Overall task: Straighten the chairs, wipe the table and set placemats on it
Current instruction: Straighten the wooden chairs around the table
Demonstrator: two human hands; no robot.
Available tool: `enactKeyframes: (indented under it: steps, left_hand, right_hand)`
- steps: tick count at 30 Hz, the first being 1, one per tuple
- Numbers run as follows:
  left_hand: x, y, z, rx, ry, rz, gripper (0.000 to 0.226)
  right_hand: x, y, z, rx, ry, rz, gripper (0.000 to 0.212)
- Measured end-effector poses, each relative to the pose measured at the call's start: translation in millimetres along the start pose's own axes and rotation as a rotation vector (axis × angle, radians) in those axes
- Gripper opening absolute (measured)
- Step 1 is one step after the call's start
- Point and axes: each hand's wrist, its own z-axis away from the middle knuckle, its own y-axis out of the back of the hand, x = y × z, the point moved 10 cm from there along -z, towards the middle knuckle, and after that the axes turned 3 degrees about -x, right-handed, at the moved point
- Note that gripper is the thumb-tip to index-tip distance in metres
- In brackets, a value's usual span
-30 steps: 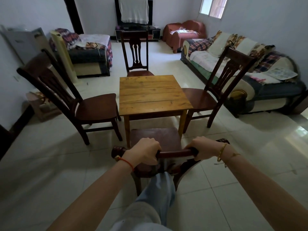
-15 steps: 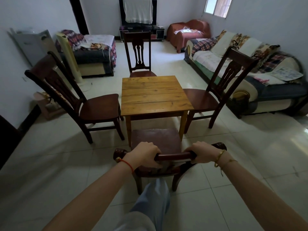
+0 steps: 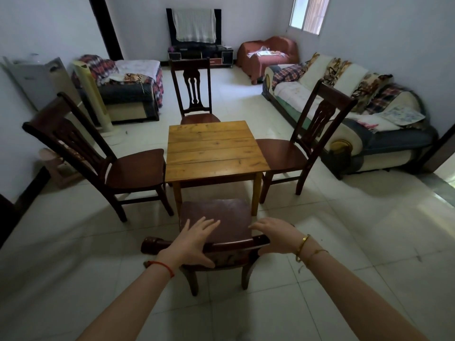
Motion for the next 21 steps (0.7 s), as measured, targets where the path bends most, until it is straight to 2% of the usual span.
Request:
enactKeyframes:
  steps: [6, 10, 16, 21]
  left_hand:
    - [8, -1, -15, 0.02, 0.045, 0.049, 0.117]
    - [35, 22, -34, 0.026, 0.044, 0.169, 0.116]
    - [96, 98, -76, 0.333, -0.046, 0.507, 0.08]
    - [171, 160, -118, 0.534, -0.12, 0.559, 0.071]
  right_hand:
    - [7, -7, -15, -0.149, 0.039, -0.009, 0.069]
    - [23, 15, -11, -0.156, 0.089, -0.012, 0.078]
    - [95, 84, 16, 0.006, 0.087, -0.19, 0.054]
    - [190, 139, 67, 0.183, 0.041, -0.295, 0.059]
